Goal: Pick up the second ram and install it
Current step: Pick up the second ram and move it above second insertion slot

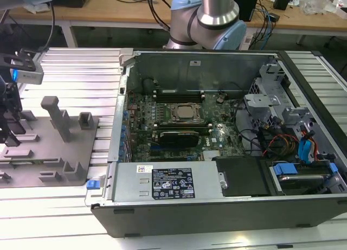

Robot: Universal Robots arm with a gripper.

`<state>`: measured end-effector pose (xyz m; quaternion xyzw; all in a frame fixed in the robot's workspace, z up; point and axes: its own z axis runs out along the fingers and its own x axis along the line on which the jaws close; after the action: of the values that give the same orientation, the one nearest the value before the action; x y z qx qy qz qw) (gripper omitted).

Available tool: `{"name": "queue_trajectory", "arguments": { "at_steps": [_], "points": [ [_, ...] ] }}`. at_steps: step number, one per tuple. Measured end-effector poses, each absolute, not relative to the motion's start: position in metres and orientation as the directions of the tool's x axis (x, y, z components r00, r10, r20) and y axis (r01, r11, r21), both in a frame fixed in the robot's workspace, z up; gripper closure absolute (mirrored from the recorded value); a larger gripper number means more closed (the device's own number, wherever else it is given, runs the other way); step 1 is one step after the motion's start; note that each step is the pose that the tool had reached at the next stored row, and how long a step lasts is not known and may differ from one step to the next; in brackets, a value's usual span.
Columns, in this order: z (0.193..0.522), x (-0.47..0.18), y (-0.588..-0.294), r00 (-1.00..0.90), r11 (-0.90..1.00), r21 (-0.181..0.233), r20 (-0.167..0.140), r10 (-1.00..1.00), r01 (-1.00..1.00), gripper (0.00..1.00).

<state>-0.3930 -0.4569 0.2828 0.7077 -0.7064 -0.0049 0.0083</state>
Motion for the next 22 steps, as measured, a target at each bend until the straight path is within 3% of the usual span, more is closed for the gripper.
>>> {"name": "queue_trajectory", "arguments": {
  "at_steps": [22],
  "points": [
    [0.236,-0.393,-0.463,0.007,-0.007,0.019,0.005,-1.000,-1.000,0.64]
  ]
}}
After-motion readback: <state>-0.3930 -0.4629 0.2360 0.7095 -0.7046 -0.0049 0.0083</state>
